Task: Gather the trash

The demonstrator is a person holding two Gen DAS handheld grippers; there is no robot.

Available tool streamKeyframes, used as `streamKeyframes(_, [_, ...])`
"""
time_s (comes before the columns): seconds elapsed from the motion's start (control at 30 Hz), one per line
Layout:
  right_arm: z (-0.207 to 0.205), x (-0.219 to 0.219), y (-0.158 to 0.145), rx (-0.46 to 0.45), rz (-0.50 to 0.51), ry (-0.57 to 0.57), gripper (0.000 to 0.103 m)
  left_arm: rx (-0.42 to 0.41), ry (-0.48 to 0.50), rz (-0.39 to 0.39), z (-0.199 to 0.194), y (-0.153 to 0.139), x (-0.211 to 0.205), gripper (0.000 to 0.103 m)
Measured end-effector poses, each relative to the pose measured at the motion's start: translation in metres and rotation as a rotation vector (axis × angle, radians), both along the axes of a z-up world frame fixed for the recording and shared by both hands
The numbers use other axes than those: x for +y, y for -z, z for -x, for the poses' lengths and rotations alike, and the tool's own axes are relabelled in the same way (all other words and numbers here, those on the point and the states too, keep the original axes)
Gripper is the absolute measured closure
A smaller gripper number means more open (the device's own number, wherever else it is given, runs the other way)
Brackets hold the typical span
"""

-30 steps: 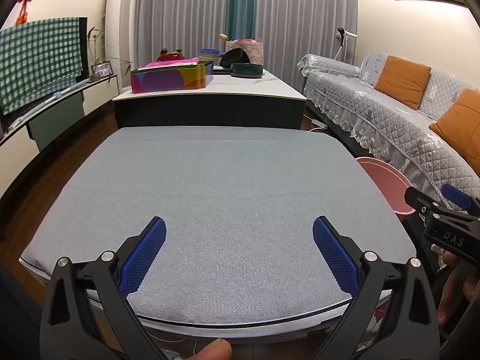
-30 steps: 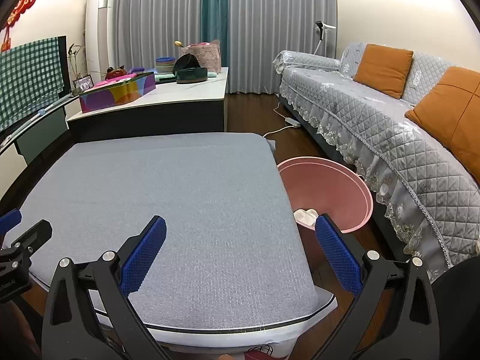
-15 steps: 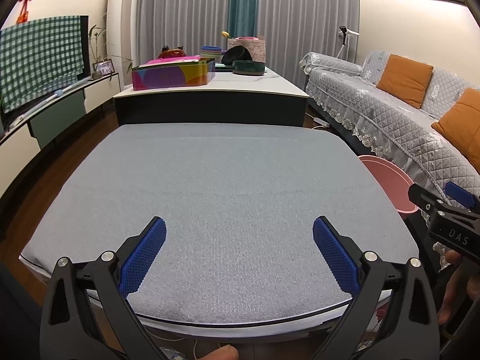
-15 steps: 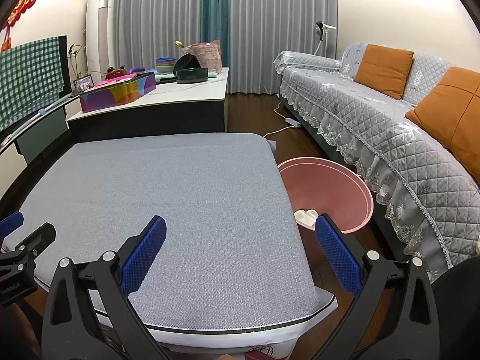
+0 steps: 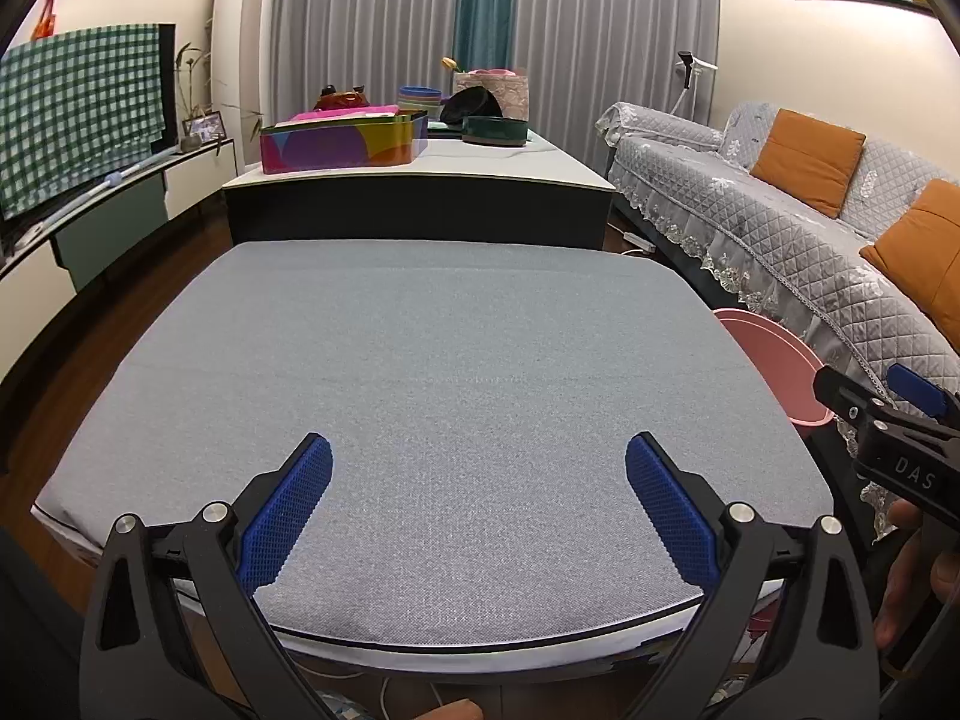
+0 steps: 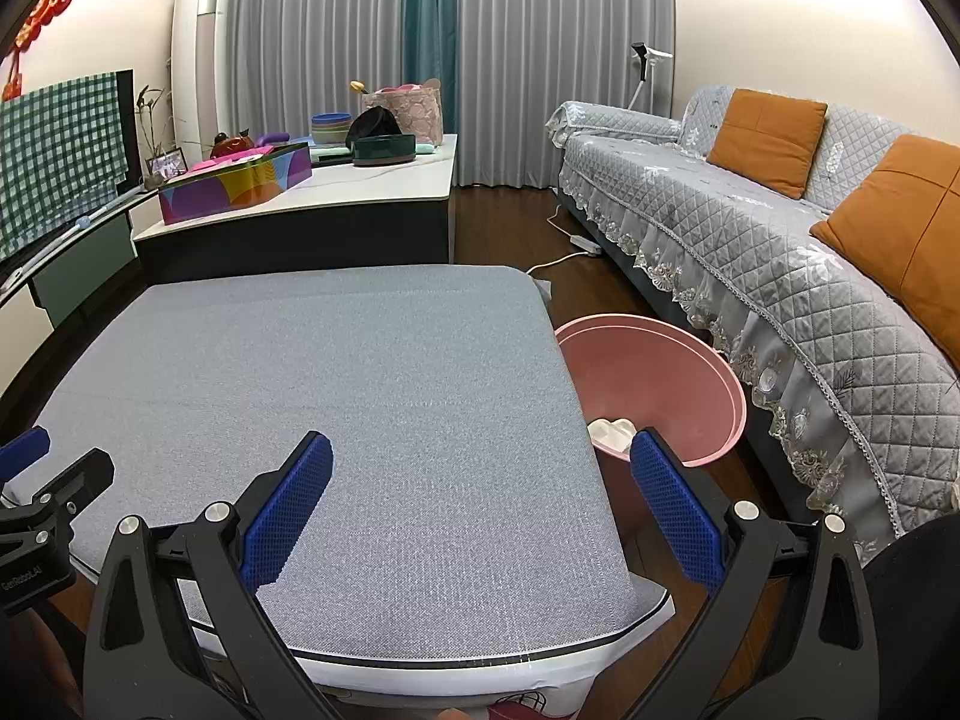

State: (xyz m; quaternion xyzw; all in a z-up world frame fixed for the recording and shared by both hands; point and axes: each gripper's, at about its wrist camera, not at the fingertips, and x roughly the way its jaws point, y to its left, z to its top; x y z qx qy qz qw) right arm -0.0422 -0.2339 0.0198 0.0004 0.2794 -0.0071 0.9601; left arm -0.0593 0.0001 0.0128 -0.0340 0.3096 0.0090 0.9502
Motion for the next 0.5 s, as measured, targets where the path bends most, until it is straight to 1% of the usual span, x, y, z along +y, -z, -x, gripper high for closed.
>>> streamKeyframes(0.5, [-0.0001,0.0003,-0.0001,0.0,0.001,0.0,0.005,0.012,0.011,0.009,-0.0025,0.003,-0.0005,0.008])
